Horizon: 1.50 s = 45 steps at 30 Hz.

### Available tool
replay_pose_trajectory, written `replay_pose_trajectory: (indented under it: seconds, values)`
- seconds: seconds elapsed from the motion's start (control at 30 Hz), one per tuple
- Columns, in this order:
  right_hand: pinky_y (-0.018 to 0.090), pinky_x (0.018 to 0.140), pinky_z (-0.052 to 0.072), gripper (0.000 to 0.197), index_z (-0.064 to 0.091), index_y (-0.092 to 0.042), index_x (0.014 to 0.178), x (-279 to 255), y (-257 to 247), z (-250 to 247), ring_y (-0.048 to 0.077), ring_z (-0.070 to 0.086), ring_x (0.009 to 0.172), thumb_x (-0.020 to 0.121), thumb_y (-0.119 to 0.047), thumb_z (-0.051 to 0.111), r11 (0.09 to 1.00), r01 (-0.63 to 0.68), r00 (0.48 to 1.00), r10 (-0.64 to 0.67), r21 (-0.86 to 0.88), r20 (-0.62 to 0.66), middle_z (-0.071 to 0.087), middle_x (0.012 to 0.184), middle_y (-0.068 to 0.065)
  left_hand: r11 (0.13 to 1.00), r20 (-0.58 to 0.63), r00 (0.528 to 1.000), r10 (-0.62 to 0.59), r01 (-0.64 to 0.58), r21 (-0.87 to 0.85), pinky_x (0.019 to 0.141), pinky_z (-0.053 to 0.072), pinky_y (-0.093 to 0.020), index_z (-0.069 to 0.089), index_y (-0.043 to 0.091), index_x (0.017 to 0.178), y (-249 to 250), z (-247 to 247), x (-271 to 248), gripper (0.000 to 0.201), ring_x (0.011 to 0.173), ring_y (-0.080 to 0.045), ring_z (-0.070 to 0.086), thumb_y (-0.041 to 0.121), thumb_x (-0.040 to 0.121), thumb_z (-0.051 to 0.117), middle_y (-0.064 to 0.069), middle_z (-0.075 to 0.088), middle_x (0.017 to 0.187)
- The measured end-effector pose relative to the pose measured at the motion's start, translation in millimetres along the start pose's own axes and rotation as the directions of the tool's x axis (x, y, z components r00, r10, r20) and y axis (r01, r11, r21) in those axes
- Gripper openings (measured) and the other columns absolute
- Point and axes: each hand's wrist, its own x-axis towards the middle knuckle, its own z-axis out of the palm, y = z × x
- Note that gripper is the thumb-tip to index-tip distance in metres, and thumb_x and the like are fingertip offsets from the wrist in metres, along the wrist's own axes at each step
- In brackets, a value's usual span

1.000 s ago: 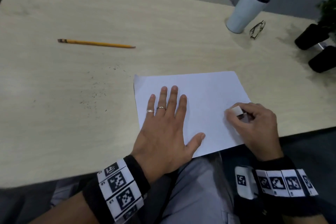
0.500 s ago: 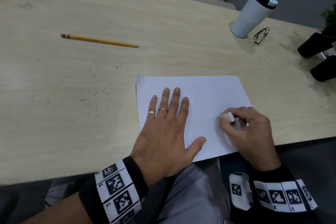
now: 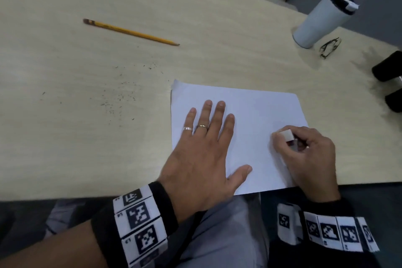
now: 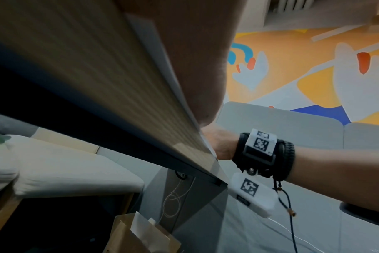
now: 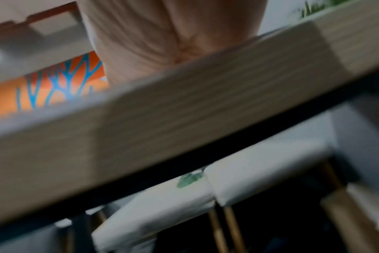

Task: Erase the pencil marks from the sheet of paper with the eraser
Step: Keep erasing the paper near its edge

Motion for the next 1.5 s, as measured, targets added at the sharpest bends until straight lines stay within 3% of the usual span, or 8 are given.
replay_pose_trajectory:
  seconds: [0.17, 0.37, 0.57, 0.73, 0.87, 1.13, 1.33, 1.5]
  values:
    - [0.028, 0.068, 0.045, 0.012, 0.075, -0.021, 0.08, -12.7, -29.4, 15.8, 0.017, 0.057, 0.074, 0.086, -0.012, 0.081, 0.992, 0.122, 0.992, -0.121, -0.026, 0.045, 0.068, 0.074, -0.012, 1.0, 0.003, 1.0, -0.002, 0.002, -0.014, 0.128, 0.001, -0.059, 0.006, 0.007, 0.168, -0.2, 0.6, -0.8, 0.098, 0.16, -0.038, -0.017, 0.077, 0.1, 0.016, -0.021, -0.014, 0.173]
    - [0.051, 0.076, 0.053, 0.014, 0.075, -0.025, 0.081, 2.2, 10.7, 7.0, 0.026, 0.062, 0.078, 0.09, -0.015, 0.081, 0.999, -0.039, 0.997, 0.038, -0.016, -0.06, 0.071, 0.079, -0.01, 1.0, 0.001, 1.0, 0.001, -0.001, -0.014, 0.128, 0.0, -0.06, 0.003, 0.006, 0.168, -0.9, 1.6, 0.9, 0.098, 0.16, -0.039, -0.017, 0.076, 0.1, 0.015, -0.022, -0.015, 0.172]
    - [0.042, 0.067, 0.05, 0.011, 0.075, -0.016, 0.083, -14.2, -17.3, 27.7, 0.027, 0.059, 0.07, 0.089, -0.009, 0.081, 0.993, 0.12, 0.993, -0.12, 0.003, -0.019, 0.069, 0.077, -0.005, 1.0, 0.027, 1.0, -0.004, 0.004, 0.002, 0.127, -0.001, -0.06, 0.0, 0.007, 0.167, 0.6, -1.0, 0.3, 0.098, 0.159, -0.04, -0.019, 0.076, 0.1, 0.014, -0.023, -0.016, 0.172]
    - [0.05, 0.072, 0.052, 0.011, 0.074, -0.02, 0.08, 6.0, 10.7, 8.6, 0.028, 0.06, 0.075, 0.091, -0.021, 0.077, 0.998, 0.004, 0.993, -0.011, -0.069, -0.114, 0.07, 0.077, -0.007, 1.0, 0.019, 1.0, -0.005, 0.005, -0.017, 0.128, 0.003, -0.06, 0.007, 0.006, 0.168, 0.0, -3.3, 0.6, 0.097, 0.161, -0.039, -0.013, 0.076, 0.1, 0.018, -0.022, -0.009, 0.174]
    - [0.037, 0.068, 0.046, 0.014, 0.074, -0.015, 0.079, -10.0, -17.0, 22.2, 0.025, 0.055, 0.072, 0.09, -0.01, 0.081, 0.99, 0.123, 0.992, -0.125, -0.074, -0.021, 0.067, 0.072, -0.006, 1.0, -0.003, 1.0, 0.001, -0.001, -0.024, 0.129, 0.006, -0.06, 0.014, 0.007, 0.167, -0.8, 0.4, 0.7, 0.096, 0.162, -0.038, -0.008, 0.076, 0.1, 0.021, -0.021, -0.004, 0.174]
    - [0.033, 0.068, 0.043, 0.014, 0.073, -0.016, 0.078, -4.1, -14.7, 20.8, 0.025, 0.051, 0.073, 0.09, -0.014, 0.08, 0.984, 0.124, 0.989, -0.132, -0.125, -0.063, 0.064, 0.07, -0.006, 1.0, -0.015, 1.0, -0.001, 0.0, -0.031, 0.129, 0.009, -0.06, 0.017, 0.007, 0.167, -1.0, 1.0, 1.0, 0.096, 0.162, -0.037, -0.006, 0.076, 0.1, 0.022, -0.019, 0.0, 0.175]
    - [0.046, 0.069, 0.048, 0.02, 0.071, -0.02, 0.074, 10.6, 7.4, 12.9, 0.026, 0.051, 0.075, 0.092, -0.018, 0.078, 0.986, 0.004, 0.988, -0.029, -0.165, -0.149, 0.063, 0.069, -0.009, 1.0, -0.017, 1.0, 0.006, -0.007, -0.014, 0.129, 0.009, -0.06, 0.016, 0.007, 0.167, -1.1, 1.6, 1.5, 0.096, 0.162, -0.037, -0.007, 0.076, 0.1, 0.021, -0.019, -0.001, 0.175]
    - [0.035, 0.068, 0.043, 0.015, 0.073, -0.021, 0.08, -5.9, -21.7, 28.0, 0.022, 0.05, 0.076, 0.093, -0.021, 0.078, 0.98, 0.143, 0.989, -0.145, -0.141, -0.004, 0.064, 0.073, -0.009, 1.0, -0.026, 1.0, 0.001, -0.001, -0.02, 0.128, 0.012, -0.06, 0.018, 0.007, 0.167, -1.3, 3.9, 1.7, 0.096, 0.162, -0.036, -0.006, 0.076, 0.1, 0.024, -0.019, 0.0, 0.175]
